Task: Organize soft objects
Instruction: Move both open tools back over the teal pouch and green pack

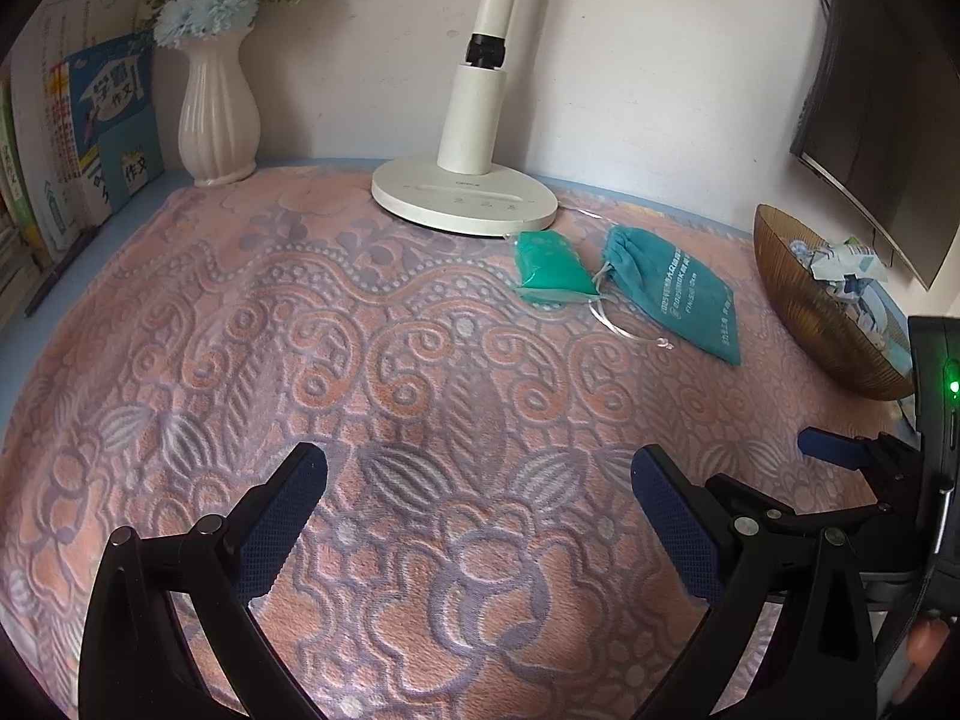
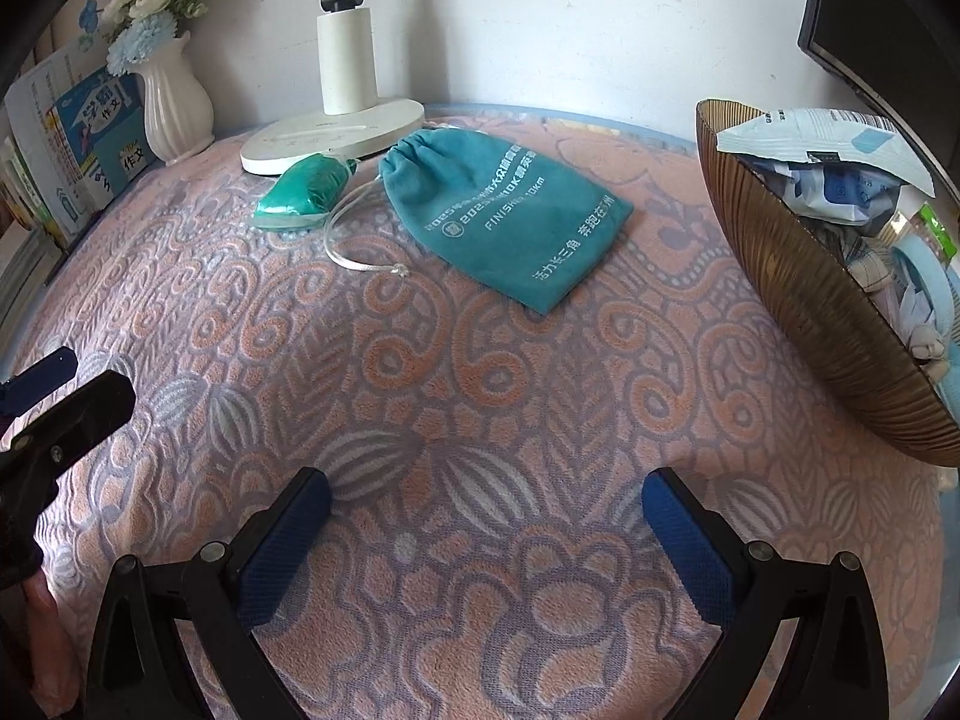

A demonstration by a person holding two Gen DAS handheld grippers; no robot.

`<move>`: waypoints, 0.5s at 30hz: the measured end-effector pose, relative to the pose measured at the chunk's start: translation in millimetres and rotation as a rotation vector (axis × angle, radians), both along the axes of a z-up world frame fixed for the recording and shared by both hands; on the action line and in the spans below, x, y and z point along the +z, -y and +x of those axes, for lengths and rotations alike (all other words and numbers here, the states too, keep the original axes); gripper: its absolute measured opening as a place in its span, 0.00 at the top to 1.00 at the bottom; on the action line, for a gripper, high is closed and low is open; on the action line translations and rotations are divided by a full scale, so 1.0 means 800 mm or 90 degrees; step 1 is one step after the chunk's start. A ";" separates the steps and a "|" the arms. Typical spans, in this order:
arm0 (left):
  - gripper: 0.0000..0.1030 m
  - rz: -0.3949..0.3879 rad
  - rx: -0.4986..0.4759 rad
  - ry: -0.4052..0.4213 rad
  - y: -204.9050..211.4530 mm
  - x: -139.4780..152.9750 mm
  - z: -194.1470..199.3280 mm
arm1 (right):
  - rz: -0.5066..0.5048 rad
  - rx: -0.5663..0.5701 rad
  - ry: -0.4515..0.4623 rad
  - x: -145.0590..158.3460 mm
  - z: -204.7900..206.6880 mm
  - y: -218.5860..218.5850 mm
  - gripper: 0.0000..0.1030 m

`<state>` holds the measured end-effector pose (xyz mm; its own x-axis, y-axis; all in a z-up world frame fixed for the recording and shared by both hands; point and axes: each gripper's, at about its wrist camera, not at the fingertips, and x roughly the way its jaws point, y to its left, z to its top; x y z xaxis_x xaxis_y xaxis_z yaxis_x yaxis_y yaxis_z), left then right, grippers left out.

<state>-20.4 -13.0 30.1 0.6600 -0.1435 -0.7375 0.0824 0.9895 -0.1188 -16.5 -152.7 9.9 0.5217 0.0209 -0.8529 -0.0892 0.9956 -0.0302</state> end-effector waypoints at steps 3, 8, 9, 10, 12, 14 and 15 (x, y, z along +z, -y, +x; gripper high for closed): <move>0.02 -0.025 0.004 -0.015 -0.010 -0.003 0.004 | 0.001 -0.002 0.001 0.000 0.000 0.000 0.00; 0.01 -0.119 0.019 -0.066 -0.039 -0.015 0.018 | 0.004 -0.006 0.003 -0.001 -0.003 0.002 0.00; 0.01 -0.136 0.019 -0.062 -0.044 -0.015 0.018 | 0.004 -0.007 0.003 -0.001 -0.004 0.002 0.00; 0.01 -0.152 0.019 -0.060 -0.048 -0.015 0.017 | 0.005 -0.006 0.004 -0.001 -0.005 0.002 0.00; 0.01 -0.176 0.020 -0.056 -0.054 -0.016 0.015 | 0.009 -0.001 0.003 -0.001 -0.007 0.004 0.00; 0.01 -0.176 0.021 -0.055 -0.053 -0.016 0.015 | 0.011 0.005 0.000 -0.001 -0.009 0.006 0.00; 0.01 -0.169 0.022 -0.056 -0.050 -0.016 0.015 | 0.012 0.007 -0.002 0.000 -0.011 0.006 0.00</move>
<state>-8.8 27.3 17.3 0.6031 -0.3180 -0.7315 0.0277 0.9249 -0.3793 -25.0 -157.6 9.6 0.5187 0.0423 -0.8539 -0.1003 0.9949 -0.0117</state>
